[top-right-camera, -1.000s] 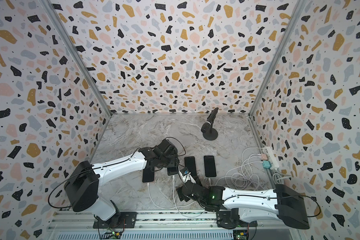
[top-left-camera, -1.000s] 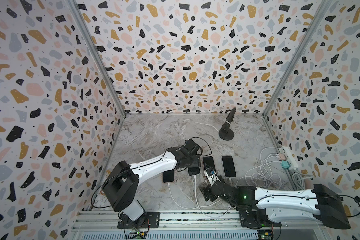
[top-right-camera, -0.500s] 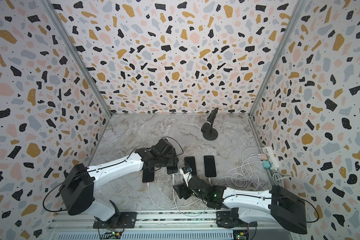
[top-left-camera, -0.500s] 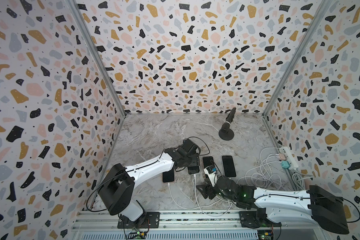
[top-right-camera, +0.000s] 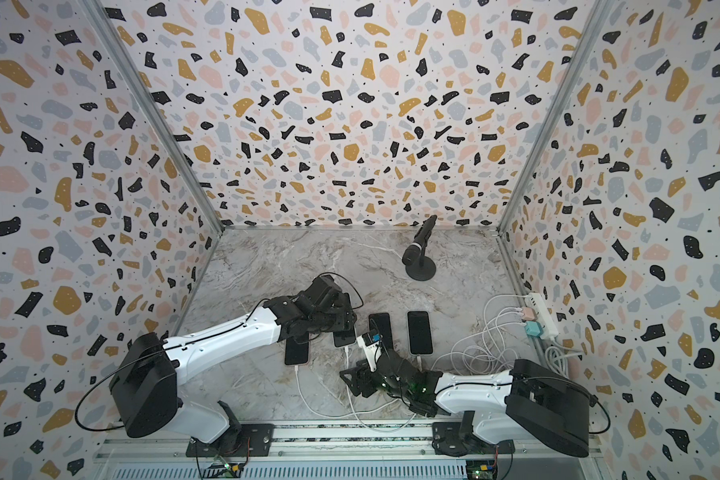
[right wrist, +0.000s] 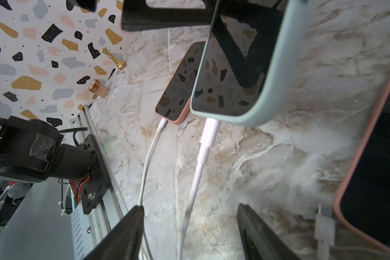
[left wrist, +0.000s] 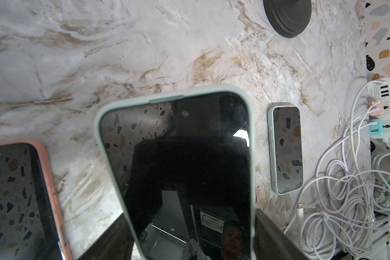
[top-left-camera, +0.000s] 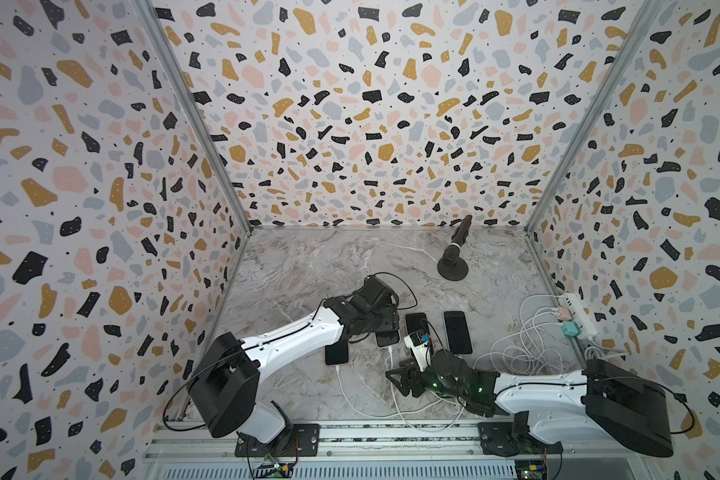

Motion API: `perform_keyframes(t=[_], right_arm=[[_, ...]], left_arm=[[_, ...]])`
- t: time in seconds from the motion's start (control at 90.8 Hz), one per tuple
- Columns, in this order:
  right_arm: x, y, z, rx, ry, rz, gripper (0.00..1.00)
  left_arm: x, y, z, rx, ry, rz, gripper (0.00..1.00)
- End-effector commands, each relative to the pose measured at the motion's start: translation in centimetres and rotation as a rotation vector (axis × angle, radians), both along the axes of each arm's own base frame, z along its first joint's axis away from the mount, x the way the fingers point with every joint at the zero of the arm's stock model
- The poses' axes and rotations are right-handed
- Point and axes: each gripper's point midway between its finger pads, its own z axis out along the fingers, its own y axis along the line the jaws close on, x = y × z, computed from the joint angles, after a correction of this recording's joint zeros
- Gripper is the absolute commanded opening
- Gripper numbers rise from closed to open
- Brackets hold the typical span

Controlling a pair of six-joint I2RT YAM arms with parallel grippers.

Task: Unplug the charging cable from the phone
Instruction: Remove the charging cable from the phone.

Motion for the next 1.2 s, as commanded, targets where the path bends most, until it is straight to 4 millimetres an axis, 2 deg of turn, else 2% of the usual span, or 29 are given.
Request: perform_keyframes(t=[0.0,0.154,0.407,0.54,0.793,0.947,1.189], right_arm=[[0.1,1.1,1.8,0.099,0.010,0.008,0.71],[0.4,1.0,2.0,0.102,0.025,-0.012,0.71],[0.9,0.1,1.0,0.052,0.047,-0.062,0.66],[0.8,0.5,0.7,0.033,0.064,-0.053,0.61],[0.6,1.2,1.6,0.082,0.059,-0.027,0.57],[0.5,1.3,1.4,0.081,0.061,-0.019,0.49],[0.4,1.6,1.1,0.078,0.068,-0.012,0.43]], left_arm=[[0.8,-0.5,1.9,-0.066,-0.055,0.008,0.40],[0.8,-0.4,2.1,-0.069,-0.063,0.009,0.40],[0.7,-0.5,2.1,-0.069,-0.062,0.005,0.40],[0.7,-0.4,2.3,-0.072,-0.068,0.007,0.40],[0.8,-0.5,2.3,-0.072,-0.070,0.006,0.39],[0.9,-0.3,2.5,-0.075,-0.076,0.009,0.39],[0.8,-0.4,2.5,-0.078,-0.073,0.007,0.38]])
